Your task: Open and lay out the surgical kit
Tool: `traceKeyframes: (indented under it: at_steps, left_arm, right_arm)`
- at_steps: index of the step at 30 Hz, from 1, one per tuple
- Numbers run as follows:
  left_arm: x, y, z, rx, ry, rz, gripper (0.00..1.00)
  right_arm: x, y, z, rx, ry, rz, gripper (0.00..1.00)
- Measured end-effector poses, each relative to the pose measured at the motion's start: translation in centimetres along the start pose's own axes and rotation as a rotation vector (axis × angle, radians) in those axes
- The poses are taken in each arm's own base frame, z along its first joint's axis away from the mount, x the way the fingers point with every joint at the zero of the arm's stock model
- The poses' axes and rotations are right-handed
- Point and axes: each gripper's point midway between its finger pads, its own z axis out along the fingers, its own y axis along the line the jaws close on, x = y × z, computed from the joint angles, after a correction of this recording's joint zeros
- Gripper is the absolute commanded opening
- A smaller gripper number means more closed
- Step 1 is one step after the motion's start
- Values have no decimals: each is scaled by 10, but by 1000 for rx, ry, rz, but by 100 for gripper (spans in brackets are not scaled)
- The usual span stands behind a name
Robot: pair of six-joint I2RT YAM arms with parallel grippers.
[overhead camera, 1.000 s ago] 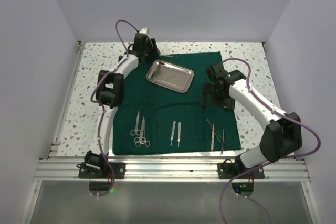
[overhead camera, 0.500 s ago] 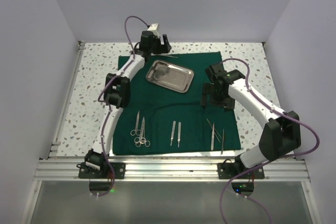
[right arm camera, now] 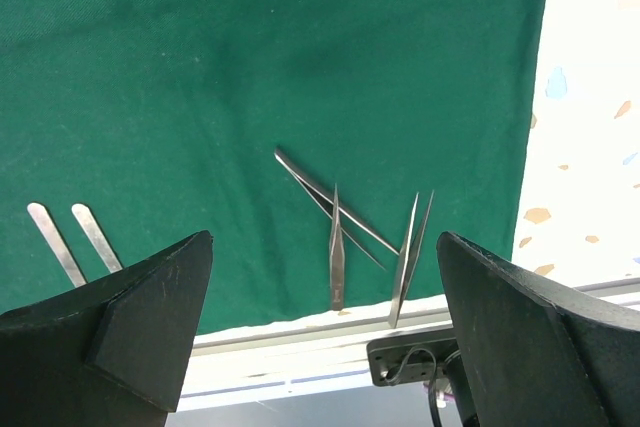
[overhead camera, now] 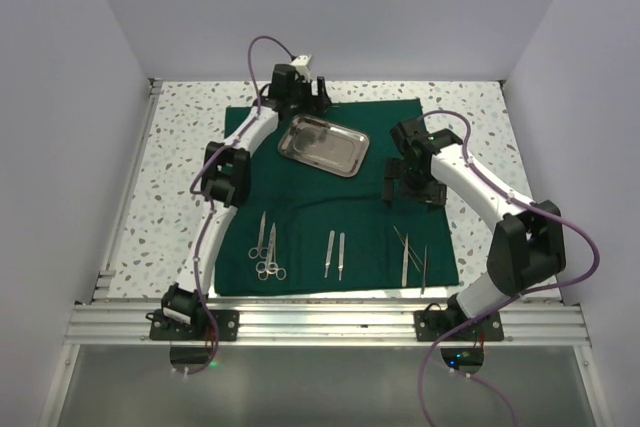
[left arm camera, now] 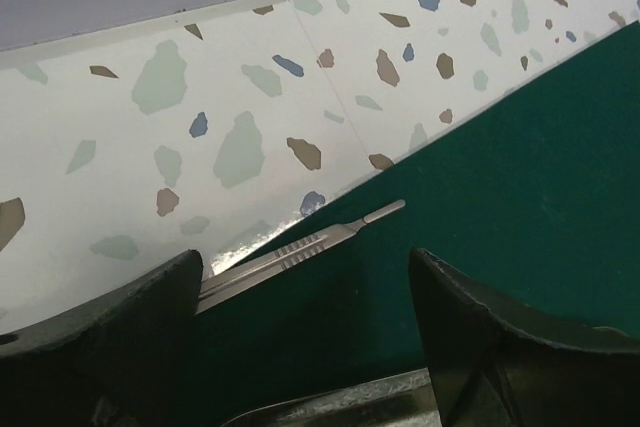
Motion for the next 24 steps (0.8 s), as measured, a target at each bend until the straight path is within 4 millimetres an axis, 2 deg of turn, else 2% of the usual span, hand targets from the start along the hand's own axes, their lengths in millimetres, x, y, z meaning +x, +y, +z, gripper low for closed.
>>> traceKeyframes:
  at_steps: [9,14,16,17,20,21,24]
  left_arm:
    - [27,-15,-12,-52,132,244,80]
    - [31,-14,-14,-87,156,300,76]
    - [31,-12,-14,-106,158,310,70]
    - [31,-10,-14,-117,157,316,65]
    - [30,-4,-15,-159,157,321,34]
    - [30,-2,-15,-169,154,317,19]
    - [28,-2,-15,-182,145,288,3]
  right_arm:
    - [-1,-1,0,1,1,14,99]
    - [-1,-2,0,1,1,21,99]
    - [-1,-2,0,0,0,22,99]
    - [-1,-2,0,-1,0,23,98]
    - [-1,-1,0,-5,3,24,98]
    - [-1,-1,0,-7,4,26,98]
    - [0,2,0,-18,10,30,98]
